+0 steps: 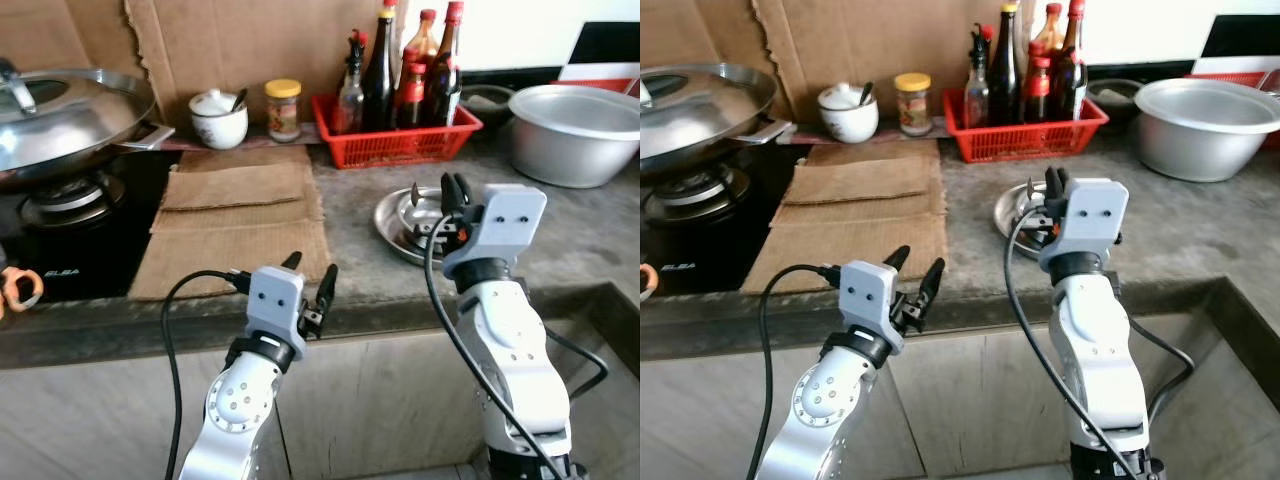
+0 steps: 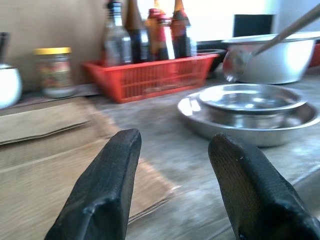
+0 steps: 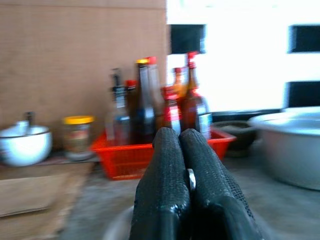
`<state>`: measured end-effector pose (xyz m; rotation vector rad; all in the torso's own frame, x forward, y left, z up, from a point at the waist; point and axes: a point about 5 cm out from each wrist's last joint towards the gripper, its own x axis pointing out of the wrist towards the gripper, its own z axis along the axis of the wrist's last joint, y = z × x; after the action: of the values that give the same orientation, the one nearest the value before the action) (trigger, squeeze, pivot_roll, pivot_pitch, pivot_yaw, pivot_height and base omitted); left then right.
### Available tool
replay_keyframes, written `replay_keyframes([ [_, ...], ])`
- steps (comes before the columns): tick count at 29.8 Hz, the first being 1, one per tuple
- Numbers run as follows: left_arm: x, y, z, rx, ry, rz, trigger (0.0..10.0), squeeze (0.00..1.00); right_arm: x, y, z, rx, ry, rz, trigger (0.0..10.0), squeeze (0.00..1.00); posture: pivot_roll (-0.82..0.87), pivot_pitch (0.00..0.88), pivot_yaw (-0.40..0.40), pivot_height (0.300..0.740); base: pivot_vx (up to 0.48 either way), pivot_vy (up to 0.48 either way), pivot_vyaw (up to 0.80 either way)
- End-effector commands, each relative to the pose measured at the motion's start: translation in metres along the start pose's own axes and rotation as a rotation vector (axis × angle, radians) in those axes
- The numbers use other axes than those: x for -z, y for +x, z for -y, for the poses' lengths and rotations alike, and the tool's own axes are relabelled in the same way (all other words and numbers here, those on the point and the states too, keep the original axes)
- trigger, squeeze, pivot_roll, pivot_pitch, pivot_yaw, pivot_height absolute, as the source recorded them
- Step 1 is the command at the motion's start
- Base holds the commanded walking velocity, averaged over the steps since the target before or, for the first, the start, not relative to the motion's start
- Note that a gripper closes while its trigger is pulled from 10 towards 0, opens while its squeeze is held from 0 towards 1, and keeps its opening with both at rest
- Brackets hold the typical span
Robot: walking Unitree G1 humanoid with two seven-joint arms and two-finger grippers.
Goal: Kitchen organization
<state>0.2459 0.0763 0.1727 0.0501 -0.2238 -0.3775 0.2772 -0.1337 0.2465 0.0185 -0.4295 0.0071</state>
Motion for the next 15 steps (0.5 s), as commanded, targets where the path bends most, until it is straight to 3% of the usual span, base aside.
replay_keyframes([
  [1,0.0,0.002,0.0,0.008,-0.008,-0.003,10.0,0.0,-0.005,-0.001,0.002,0.021,-0.014,0.015,0.0,0.0,0.03,0.0,0.0,0.74,0.0,0.472,-0.78],
  [5,-0.001,0.004,0.0,0.016,-0.003,0.0,10.0,0.0,-0.008,0.001,0.004,0.039,-0.023,0.021,0.0,0.0,0.03,0.002,0.003,0.74,0.0,0.472,-0.78],
  [15,0.001,0.005,0.002,0.033,0.006,-0.007,10.0,0.0,-0.002,-0.008,0.021,0.185,-0.18,-0.008,0.0,0.0,0.02,0.016,0.011,0.74,0.0,0.0,-0.78],
])
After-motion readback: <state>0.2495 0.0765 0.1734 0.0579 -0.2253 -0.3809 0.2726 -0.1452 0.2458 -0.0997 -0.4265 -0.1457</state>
